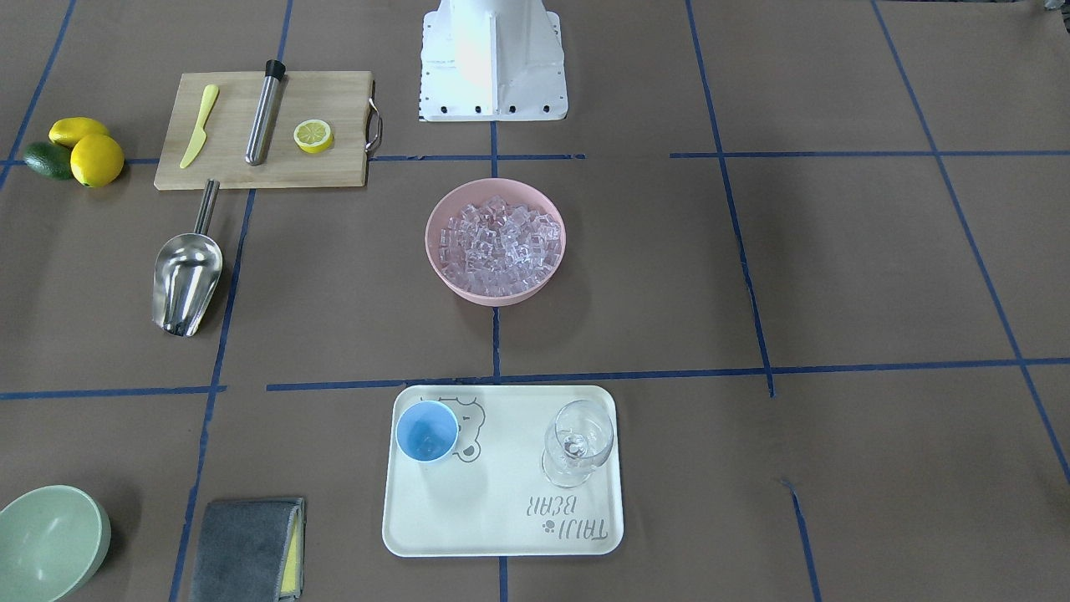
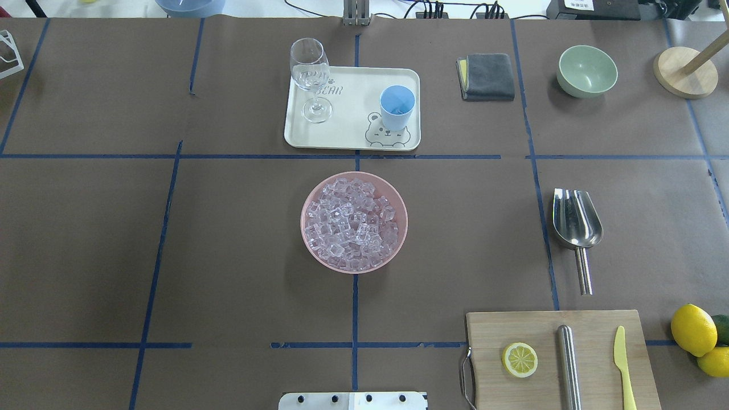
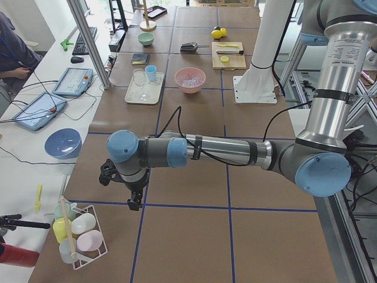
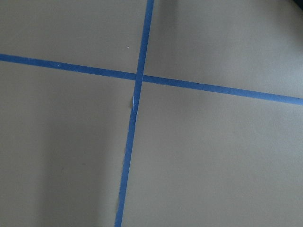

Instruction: Put ice in cup with scoop

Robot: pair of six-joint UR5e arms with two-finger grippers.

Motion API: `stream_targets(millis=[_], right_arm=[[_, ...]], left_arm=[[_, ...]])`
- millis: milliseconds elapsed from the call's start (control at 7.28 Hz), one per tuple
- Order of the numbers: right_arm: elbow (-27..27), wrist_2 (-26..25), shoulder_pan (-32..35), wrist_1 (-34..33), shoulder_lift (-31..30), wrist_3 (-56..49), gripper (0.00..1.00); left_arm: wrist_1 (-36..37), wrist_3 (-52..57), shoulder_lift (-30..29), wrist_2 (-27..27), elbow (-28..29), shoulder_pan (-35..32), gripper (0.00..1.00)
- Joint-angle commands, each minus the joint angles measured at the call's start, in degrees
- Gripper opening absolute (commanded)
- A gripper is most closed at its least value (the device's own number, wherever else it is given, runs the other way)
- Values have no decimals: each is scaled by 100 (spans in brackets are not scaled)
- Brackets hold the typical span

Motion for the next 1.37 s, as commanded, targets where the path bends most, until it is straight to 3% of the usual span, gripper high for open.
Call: stream_targets(millis=[0,1236], right_arm=[[-11,-13,0,30,-58,-30,100],[-28,163,-185,265,55,39,100]], left_arm=[[-269,-29,192,-17,7,5,100],[-348,-47,255,28,-150,58,100]])
